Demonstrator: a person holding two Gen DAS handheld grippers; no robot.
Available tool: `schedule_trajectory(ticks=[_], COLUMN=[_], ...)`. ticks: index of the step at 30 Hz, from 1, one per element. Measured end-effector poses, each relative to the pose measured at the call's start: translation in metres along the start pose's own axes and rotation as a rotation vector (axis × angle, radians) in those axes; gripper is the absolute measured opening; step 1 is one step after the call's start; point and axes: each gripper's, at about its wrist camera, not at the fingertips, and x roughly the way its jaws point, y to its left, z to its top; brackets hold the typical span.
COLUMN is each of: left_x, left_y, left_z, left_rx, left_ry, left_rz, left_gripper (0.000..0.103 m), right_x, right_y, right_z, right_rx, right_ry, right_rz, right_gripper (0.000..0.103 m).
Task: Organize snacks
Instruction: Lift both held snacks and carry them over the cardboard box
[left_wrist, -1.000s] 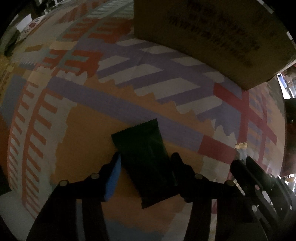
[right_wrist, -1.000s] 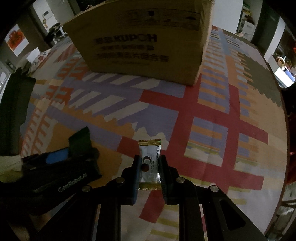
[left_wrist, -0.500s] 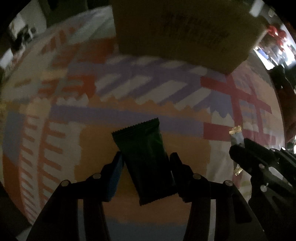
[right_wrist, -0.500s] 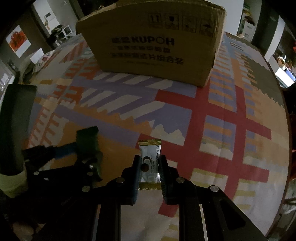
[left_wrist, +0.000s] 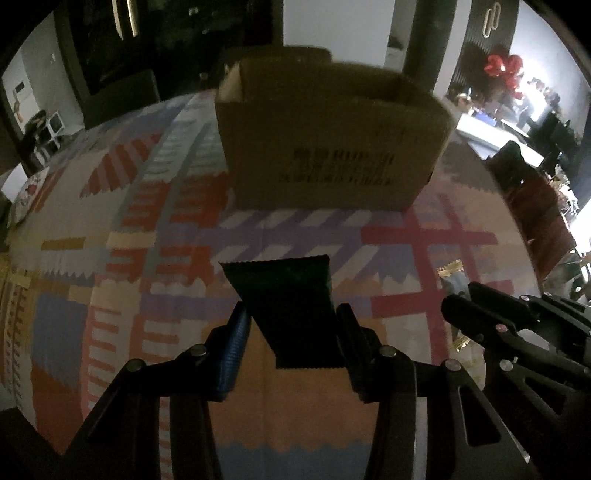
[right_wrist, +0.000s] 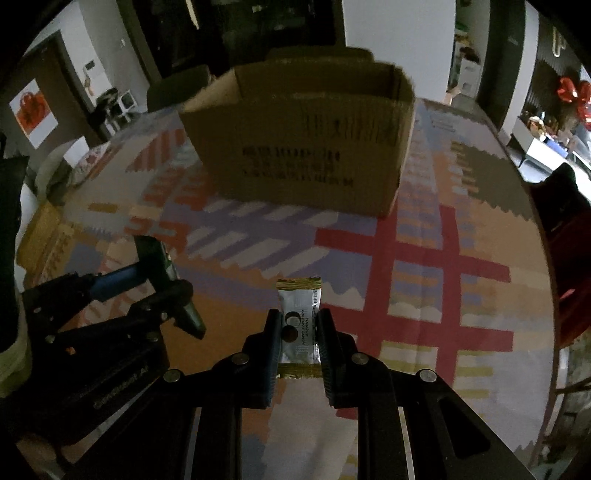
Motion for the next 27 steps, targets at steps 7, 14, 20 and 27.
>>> schedule_trajectory(ticks=[7, 14, 20, 27], left_x=[-0.034, -0.057, -0.072, -0.079], left_y=[0.003, 0.006, 0.009, 0.012], left_z=[0.021, 0.046, 0.070, 0.104], left_rx=[0.033, 0.055, 0.075, 0.095], left_ry=[-0.107, -0.205, -0.291, -0.365], left_rz=[-0.016, -0.027, -0.020, -0.004], left_gripper=[0.046, 0.046, 0.046, 0.046], right_x=[-0.024, -0.046, -0.060, -0.065], right_y=[0.004, 0.008, 0.011, 0.009], right_z=[0.017, 0.037, 0.058, 0.095], right_rx=[0.025, 0.038, 0.032, 0.020], right_ry=[-0.088, -0.176, -0.253, -0.322], right_rz=[-0.027, -0.047, -0.058, -0.092], right_gripper=[0.021, 0.021, 0.021, 0.021])
